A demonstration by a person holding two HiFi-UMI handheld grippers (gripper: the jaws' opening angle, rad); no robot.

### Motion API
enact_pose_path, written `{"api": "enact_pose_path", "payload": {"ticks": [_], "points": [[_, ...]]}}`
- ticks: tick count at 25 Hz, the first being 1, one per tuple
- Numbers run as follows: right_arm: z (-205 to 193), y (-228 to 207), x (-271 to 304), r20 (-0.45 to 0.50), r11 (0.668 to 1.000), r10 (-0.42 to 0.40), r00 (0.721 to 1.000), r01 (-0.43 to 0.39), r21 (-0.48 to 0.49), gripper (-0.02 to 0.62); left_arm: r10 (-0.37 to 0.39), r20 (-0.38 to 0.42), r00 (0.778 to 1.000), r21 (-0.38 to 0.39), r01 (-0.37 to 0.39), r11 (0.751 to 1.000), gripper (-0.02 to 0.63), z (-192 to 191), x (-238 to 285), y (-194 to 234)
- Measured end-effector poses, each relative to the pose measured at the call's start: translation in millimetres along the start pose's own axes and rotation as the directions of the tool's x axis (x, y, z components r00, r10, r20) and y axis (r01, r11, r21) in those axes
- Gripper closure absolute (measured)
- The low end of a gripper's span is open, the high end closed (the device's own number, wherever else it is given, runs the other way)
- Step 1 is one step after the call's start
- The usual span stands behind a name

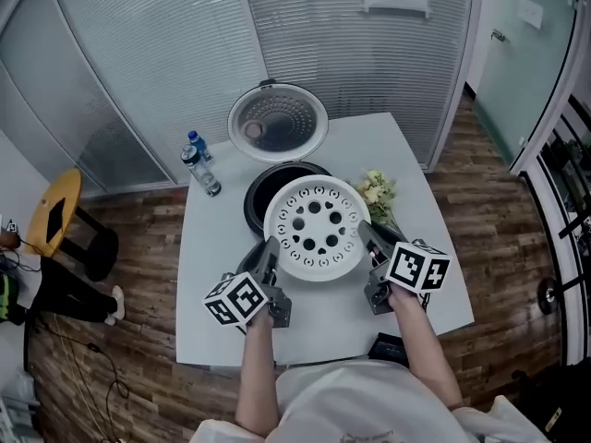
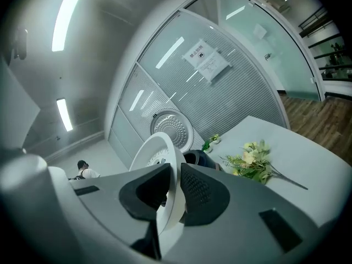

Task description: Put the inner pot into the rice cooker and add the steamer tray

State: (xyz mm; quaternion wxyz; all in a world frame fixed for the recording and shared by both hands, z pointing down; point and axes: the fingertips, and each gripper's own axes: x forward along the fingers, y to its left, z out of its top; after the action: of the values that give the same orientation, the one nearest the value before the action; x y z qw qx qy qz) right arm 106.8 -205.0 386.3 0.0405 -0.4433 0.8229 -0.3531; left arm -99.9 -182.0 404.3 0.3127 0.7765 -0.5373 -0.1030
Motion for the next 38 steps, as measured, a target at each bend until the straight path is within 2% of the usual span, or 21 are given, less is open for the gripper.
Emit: {"api": "enact_pose_path", "payload": {"ticks": [8, 13, 18, 25, 38], "points": [[16, 12, 27, -0.049, 0.995, 0.082, 0.995, -0.085, -0.052, 0.525, 0.065, 0.048, 0.997, -0.012, -0.064, 0.998, 0.558, 17, 0, 9], [11, 17, 49, -0.069, 0.989, 0.063, 0.996, -0.072, -0.129, 0.526, 0.077, 0.05, 0.996, -0.004, -0.076, 0.997, 0.558, 30, 5, 25], [8, 15, 50, -0.044, 0.99, 0.054, 0.998, -0.059, -0.125, 0.526, 0.076, 0.065, 0.995, 0.003, -0.076, 0.997, 0.56, 33, 7, 29], [13, 14, 50, -0.027, 0.981, 0.05, 0.998, -0.054, -0.187, 0.526, 0.065, 0.077, 0.995, 0.027, -0.067, 0.997, 0.56, 32, 12, 27], [8, 5, 60, -0.042, 0.98, 0.054, 0.998, -0.061, -0.189, 0.526, 0.056, 0.067, 0.996, 0.015, -0.057, 0.998, 0.56, 25, 23, 38]]}}
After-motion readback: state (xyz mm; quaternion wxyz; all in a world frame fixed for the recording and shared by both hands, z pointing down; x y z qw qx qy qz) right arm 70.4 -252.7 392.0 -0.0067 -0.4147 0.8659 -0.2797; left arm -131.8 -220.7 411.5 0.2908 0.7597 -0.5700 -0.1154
